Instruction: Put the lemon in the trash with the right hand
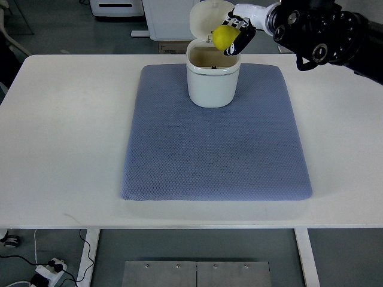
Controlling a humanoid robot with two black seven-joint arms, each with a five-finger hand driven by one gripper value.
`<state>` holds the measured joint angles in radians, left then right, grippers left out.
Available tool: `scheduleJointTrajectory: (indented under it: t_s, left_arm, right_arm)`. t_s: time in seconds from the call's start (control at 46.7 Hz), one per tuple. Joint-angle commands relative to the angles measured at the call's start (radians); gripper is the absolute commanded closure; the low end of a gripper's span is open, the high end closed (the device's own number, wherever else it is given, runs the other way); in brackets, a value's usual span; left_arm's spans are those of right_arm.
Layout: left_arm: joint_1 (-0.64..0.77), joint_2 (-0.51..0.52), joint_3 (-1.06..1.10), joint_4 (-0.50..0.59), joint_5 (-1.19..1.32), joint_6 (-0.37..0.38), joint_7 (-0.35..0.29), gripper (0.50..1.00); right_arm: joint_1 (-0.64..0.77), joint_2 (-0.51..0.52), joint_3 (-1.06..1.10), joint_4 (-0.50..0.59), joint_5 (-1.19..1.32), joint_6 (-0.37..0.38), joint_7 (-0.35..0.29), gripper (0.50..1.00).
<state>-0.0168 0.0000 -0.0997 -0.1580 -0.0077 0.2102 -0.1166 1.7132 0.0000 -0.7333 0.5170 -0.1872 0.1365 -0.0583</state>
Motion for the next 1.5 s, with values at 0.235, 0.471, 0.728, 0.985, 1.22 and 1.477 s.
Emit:
scheduleJointTrajectory:
  t_s: [0.235, 0.471, 0.728, 0.985, 1.22, 1.477]
  left_arm:
    - [0.0, 0.0, 0.0, 0.0, 0.0, 0.0, 0.0, 0.5]
    - [0.0, 0.0, 0.0, 0.0, 0.0, 0.0, 0.0, 0.5]
    - [0.0, 0.0, 0.0, 0.0, 0.0, 0.0, 0.0, 0.5]
    - [0.0, 0.0, 0.0, 0.0, 0.0, 0.0, 0.0, 0.5]
    - [0.0, 0.0, 0.0, 0.0, 0.0, 0.0, 0.0, 0.5]
    - [0.0, 0.0, 0.0, 0.0, 0.0, 0.0, 0.0, 0.5]
  right_arm:
    - [-0.001, 0.0, 0.014, 0.003, 0.002, 0.006, 0.0, 0.682]
    - [-0.001, 0.0, 0.017, 0.002, 0.002, 0.006, 0.0, 0.668]
    - [-0.001, 0.0, 0.02, 0.006, 0.002, 0.011, 0.002, 0.668]
    - [0.017, 0.0, 0.018, 0.051, -0.001, 0.034, 0.009, 0.68]
    - [0.04, 0.0, 0.02, 0.103, -0.002, 0.041, 0.026, 0.73]
    - [0.046, -0.067, 0.044, 0.117, -0.002, 0.04, 0.037, 0.754]
